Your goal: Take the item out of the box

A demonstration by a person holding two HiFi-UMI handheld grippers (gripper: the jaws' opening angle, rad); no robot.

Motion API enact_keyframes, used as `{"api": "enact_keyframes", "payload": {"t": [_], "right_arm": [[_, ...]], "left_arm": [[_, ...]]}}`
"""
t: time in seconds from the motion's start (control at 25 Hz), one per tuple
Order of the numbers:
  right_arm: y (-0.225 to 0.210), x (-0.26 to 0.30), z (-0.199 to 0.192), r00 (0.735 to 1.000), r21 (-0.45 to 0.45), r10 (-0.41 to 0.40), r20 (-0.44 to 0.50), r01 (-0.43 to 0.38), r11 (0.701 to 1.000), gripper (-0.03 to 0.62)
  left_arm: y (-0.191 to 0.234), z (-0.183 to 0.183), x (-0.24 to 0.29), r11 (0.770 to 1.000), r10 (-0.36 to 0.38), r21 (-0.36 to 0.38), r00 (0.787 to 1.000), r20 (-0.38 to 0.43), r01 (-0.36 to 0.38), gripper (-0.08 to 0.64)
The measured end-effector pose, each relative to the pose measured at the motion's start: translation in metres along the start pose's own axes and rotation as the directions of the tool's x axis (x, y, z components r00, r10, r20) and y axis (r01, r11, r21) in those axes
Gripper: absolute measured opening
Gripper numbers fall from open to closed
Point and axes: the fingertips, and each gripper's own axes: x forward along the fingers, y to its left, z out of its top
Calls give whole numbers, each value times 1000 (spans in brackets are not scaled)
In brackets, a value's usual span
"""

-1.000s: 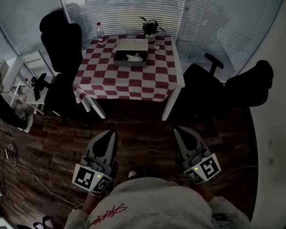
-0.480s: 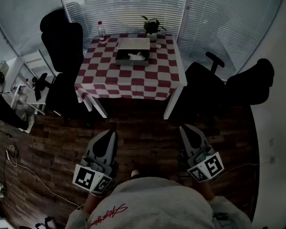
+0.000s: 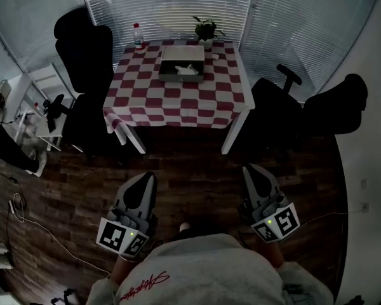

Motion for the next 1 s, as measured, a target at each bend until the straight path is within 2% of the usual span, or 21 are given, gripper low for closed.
{"api": "enact_keyframes", "payload": {"t": [0.24, 0.64, 0.84, 1.0], "right_arm": [[22, 2, -6, 1000, -52, 15, -24, -16, 999, 11], [32, -3, -9, 999, -100, -9, -51, 4, 995, 11], [37, -6, -13, 998, -83, -14, -58, 9, 997, 11], [41, -6, -17, 997, -111, -16, -74, 8, 994, 11]], "left_arm": [[7, 0, -6, 1000, -17, -4, 1000, -3, 17, 17], [7, -2, -9, 998, -61, -22, 998, -6, 61, 17], [8, -7, -12, 997, -71, -30, 997, -15, 70, 17], [9, -6, -9, 996, -80, -29, 997, -17, 79, 17]]}}
